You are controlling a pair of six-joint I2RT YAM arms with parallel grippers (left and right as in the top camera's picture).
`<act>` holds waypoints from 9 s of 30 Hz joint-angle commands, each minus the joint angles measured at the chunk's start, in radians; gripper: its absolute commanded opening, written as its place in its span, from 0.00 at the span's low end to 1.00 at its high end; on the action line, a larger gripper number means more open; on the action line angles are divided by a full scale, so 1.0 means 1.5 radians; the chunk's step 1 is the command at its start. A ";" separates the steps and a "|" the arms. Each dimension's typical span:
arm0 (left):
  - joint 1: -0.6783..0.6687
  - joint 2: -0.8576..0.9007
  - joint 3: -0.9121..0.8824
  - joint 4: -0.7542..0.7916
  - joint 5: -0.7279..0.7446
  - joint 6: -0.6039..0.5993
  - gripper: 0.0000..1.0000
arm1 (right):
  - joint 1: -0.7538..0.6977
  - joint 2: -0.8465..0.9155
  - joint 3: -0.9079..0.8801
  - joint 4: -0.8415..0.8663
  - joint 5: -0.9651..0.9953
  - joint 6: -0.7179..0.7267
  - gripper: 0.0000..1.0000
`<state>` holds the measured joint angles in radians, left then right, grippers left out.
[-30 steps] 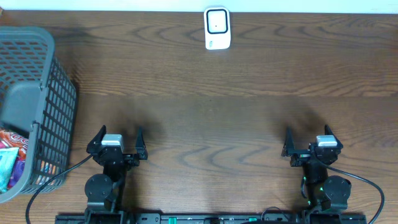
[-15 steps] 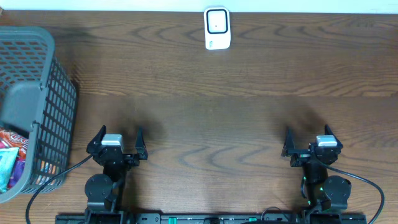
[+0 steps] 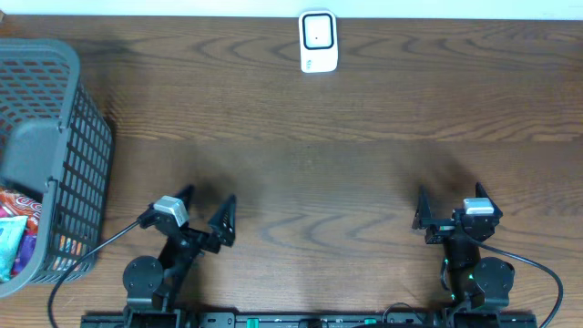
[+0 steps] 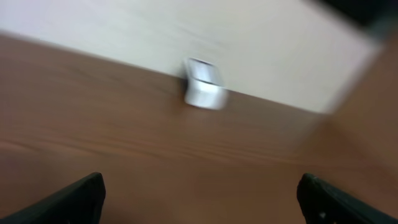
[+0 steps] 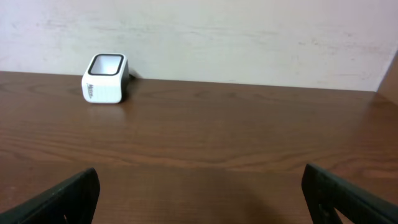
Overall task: Scan the item barcode
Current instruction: 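Reach the left gripper into the basket and grasp the green wipes pack, then lift the green wipes pack out and place it on the table centre, then reach the left gripper into the basket and grasp the orange bar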
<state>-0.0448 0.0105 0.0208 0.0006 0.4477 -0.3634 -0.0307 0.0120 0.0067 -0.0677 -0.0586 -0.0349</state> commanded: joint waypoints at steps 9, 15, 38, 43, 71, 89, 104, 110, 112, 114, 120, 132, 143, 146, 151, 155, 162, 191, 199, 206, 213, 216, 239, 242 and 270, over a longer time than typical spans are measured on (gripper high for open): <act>0.003 -0.004 0.003 0.494 0.077 -0.233 0.98 | -0.007 -0.005 -0.001 -0.003 -0.002 -0.007 0.99; 0.003 0.060 0.139 0.473 -0.065 -0.149 0.98 | -0.007 -0.005 -0.001 -0.003 -0.002 -0.007 0.99; 0.304 0.892 1.234 -0.621 -0.666 0.049 0.98 | -0.007 -0.005 -0.001 -0.003 -0.002 -0.007 0.99; 0.356 0.906 1.214 -0.665 -0.591 0.049 0.98 | -0.007 -0.005 -0.001 -0.003 -0.002 -0.007 0.99; 0.558 1.231 1.144 -0.903 -0.543 -0.010 0.98 | -0.007 -0.005 -0.001 -0.003 -0.002 -0.007 0.99; 0.642 1.235 1.037 -0.777 -0.505 -0.021 0.98 | -0.007 -0.005 -0.001 -0.003 -0.002 -0.007 0.99; 0.642 1.242 0.974 -0.686 -0.428 0.017 0.79 | -0.007 -0.005 -0.001 -0.003 -0.002 -0.007 0.99; 0.642 1.236 0.980 -0.694 -0.431 0.020 0.07 | -0.007 -0.005 -0.001 -0.003 -0.002 -0.007 0.99; 0.642 1.228 0.994 -0.709 -0.430 0.020 0.07 | -0.007 -0.005 -0.001 -0.003 -0.002 -0.007 0.99; 0.642 1.215 1.017 -0.727 -0.430 0.020 0.07 | -0.007 -0.005 -0.001 -0.003 -0.002 -0.007 0.99; 0.642 1.122 1.087 -0.737 -0.384 0.018 0.07 | -0.007 -0.005 -0.001 -0.003 -0.002 -0.007 0.99; 0.641 1.024 1.078 -0.688 -0.310 0.013 0.87 | -0.007 -0.005 -0.001 -0.003 -0.002 -0.007 0.99; 0.641 1.183 1.047 -0.664 -0.363 0.012 0.98 | -0.007 -0.005 -0.001 -0.003 -0.002 -0.007 0.99; 0.641 1.232 1.047 -0.657 -0.376 0.011 0.98 | -0.007 -0.005 -0.001 -0.003 -0.002 -0.007 0.99; 0.641 1.286 1.047 -0.661 -0.411 -0.006 0.98 | -0.007 -0.005 -0.001 -0.003 -0.002 -0.007 0.99; 0.641 1.307 1.047 -0.678 -0.411 -0.008 0.73 | -0.007 -0.005 -0.001 -0.003 -0.002 -0.007 0.99; 0.641 1.314 1.047 -0.727 -0.411 -0.008 0.62 | -0.007 -0.005 -0.001 -0.003 -0.002 -0.007 0.99; 0.641 1.144 1.160 -0.723 -0.149 0.010 0.07 | -0.007 -0.005 -0.001 -0.003 -0.002 -0.007 0.99; 0.631 0.980 1.160 -0.557 0.135 0.007 0.07 | -0.007 -0.005 -0.001 -0.003 -0.002 -0.007 0.99; 0.531 0.900 1.160 -0.427 0.250 -0.001 0.07 | -0.007 -0.005 -0.001 -0.003 -0.002 -0.007 0.99; 0.216 0.887 1.158 -0.450 0.203 0.081 0.07 | -0.007 -0.005 -0.001 -0.003 -0.002 -0.007 0.99; 0.045 0.924 1.157 -0.507 0.046 0.124 0.07 | -0.007 -0.005 -0.001 -0.003 -0.002 -0.007 0.99; -0.366 1.344 1.157 -0.526 -0.221 0.024 0.32 | -0.007 -0.005 -0.001 -0.003 -0.002 -0.007 0.99; -0.355 1.316 1.174 -0.545 -0.221 0.033 0.42 | -0.007 -0.005 -0.001 -0.003 -0.002 -0.007 0.99; 0.548 1.152 1.207 -0.803 -0.409 -0.260 0.98 | -0.007 -0.005 -0.001 -0.003 -0.002 -0.007 0.99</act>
<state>0.7849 1.6722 1.8660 -1.1927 -0.1638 -0.6964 -0.0307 0.0120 0.0067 -0.0677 -0.0589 -0.0376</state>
